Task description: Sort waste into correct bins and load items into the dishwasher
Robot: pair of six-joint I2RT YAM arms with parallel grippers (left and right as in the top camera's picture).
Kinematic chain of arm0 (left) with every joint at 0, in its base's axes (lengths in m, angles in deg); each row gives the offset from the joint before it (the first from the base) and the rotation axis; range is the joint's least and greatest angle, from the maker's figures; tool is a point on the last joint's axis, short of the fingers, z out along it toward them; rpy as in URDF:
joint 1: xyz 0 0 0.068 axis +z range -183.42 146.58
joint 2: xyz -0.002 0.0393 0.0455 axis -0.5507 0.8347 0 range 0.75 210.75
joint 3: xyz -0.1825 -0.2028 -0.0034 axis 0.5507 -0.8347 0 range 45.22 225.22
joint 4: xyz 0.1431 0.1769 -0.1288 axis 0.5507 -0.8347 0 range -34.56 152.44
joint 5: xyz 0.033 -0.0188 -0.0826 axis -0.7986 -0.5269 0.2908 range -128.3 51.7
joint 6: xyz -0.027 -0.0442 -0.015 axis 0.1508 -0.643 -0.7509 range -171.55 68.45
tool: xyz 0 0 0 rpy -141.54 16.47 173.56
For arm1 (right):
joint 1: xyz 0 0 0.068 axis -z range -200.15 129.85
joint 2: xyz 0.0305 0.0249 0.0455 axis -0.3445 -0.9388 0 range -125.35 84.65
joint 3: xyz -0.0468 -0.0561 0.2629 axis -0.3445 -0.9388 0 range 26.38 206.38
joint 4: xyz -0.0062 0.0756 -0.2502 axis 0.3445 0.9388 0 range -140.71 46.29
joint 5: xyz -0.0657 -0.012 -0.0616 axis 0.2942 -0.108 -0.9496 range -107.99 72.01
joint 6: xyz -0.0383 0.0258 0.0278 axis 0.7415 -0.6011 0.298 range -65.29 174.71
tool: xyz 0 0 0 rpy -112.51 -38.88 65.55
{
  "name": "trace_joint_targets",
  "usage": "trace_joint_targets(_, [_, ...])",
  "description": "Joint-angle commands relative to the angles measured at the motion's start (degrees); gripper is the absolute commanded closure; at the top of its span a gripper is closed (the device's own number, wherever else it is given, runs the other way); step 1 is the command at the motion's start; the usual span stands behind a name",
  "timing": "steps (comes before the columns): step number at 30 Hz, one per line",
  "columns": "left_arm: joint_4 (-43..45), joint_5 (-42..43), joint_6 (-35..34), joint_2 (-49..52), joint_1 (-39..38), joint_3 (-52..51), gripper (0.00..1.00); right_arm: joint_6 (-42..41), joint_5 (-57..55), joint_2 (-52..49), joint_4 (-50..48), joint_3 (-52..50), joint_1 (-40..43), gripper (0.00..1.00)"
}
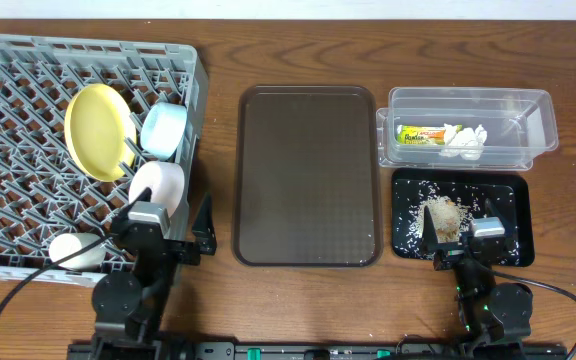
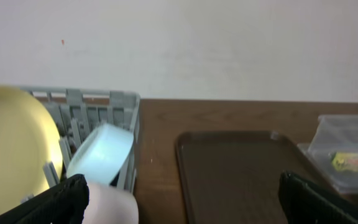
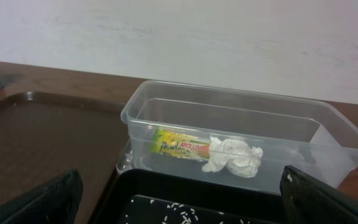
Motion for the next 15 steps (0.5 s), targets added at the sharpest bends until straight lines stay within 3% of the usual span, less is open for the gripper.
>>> trace_joint_targets(1, [0.9,-0.3,0.3,-3.0,0.2,-2.6,0.03,0.5,-0.2,0.3,0.2,-0.1,0.4,0.01])
trace_joint_targets(15, [5.4,-0.5,0.3,-11.0,0.2,-14.6,0.03,0.5,-0.2,0.3,0.2,-0.1,0.4,0.01])
